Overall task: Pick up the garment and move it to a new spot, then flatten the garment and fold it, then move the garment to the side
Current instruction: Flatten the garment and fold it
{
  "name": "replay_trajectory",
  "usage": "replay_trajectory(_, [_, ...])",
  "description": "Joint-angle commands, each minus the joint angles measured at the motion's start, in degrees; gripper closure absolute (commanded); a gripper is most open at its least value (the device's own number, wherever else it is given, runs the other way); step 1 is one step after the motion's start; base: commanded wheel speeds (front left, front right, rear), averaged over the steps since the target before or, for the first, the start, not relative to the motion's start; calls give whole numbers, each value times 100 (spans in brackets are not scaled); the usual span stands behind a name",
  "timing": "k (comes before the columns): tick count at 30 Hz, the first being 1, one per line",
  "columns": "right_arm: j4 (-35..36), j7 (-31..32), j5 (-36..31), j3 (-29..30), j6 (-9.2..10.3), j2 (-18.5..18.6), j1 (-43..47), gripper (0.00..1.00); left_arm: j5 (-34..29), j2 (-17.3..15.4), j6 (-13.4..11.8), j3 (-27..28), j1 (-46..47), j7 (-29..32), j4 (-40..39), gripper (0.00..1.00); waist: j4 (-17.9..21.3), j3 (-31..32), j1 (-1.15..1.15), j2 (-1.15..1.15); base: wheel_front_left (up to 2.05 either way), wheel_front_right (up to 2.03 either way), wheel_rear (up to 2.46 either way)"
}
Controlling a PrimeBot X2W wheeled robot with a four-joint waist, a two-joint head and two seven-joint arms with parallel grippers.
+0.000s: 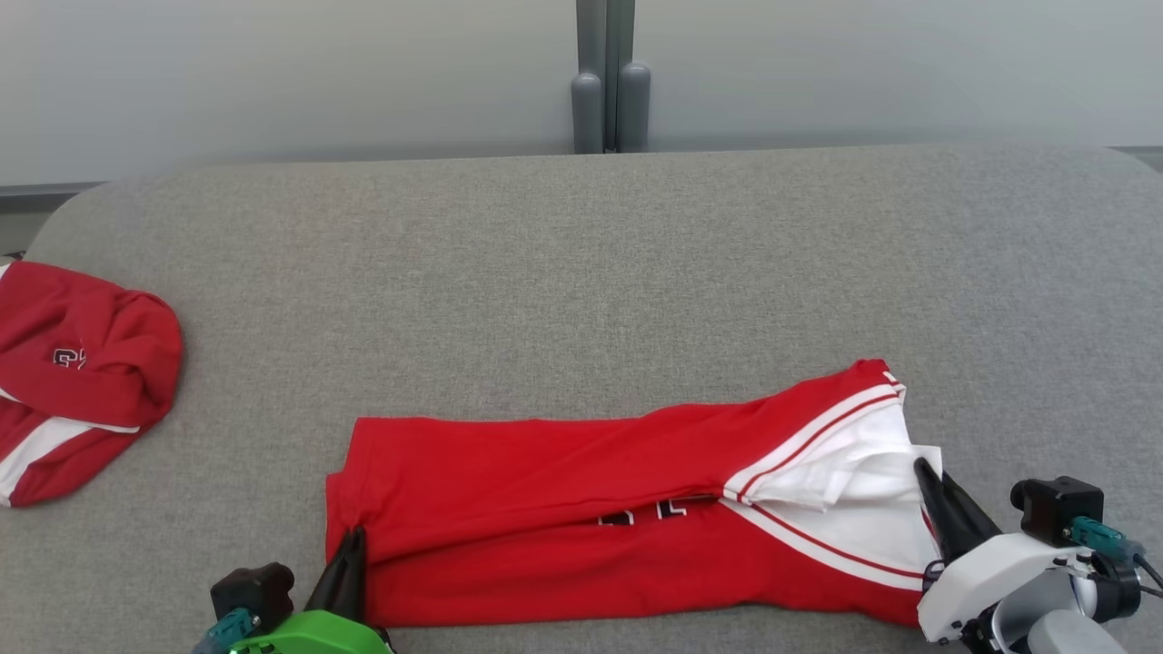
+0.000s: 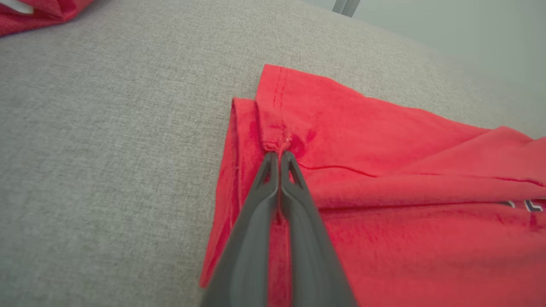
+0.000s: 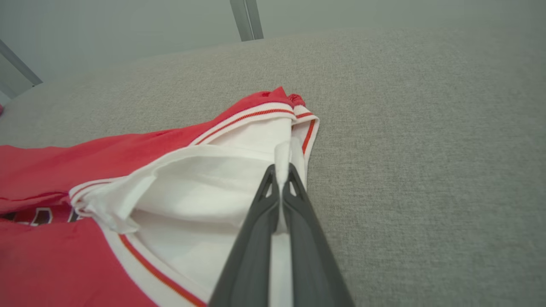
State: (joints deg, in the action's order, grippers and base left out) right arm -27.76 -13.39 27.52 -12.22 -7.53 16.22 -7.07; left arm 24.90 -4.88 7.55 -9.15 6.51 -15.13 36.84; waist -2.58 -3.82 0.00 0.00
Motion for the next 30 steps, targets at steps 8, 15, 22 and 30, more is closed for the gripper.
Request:
replay_trajectory(8, [-60,-106,-232,586,9,-48,171,0,-342,41,-76,342,-267,1,-85,0,-2,-42,0,0,0,0,0])
replay_trajectory(15, [58,-153,-626,1054,9,-244,169,0,-758,134,-150,710,-543,1,-515,0,-25,59,0,0,0,0,0])
replay_trajectory(22, [28,-79,-979,930,9,-389,-313,0,-1071,179,-117,824,-534,1,-856,0,-90,59,0,0,0,0,0])
replay_trajectory(30, [-609,184,-1247,792,9,-503,-799,0,-1036,193,-66,704,-465,1,-863,0,-240,-11,0,0,0,0,0])
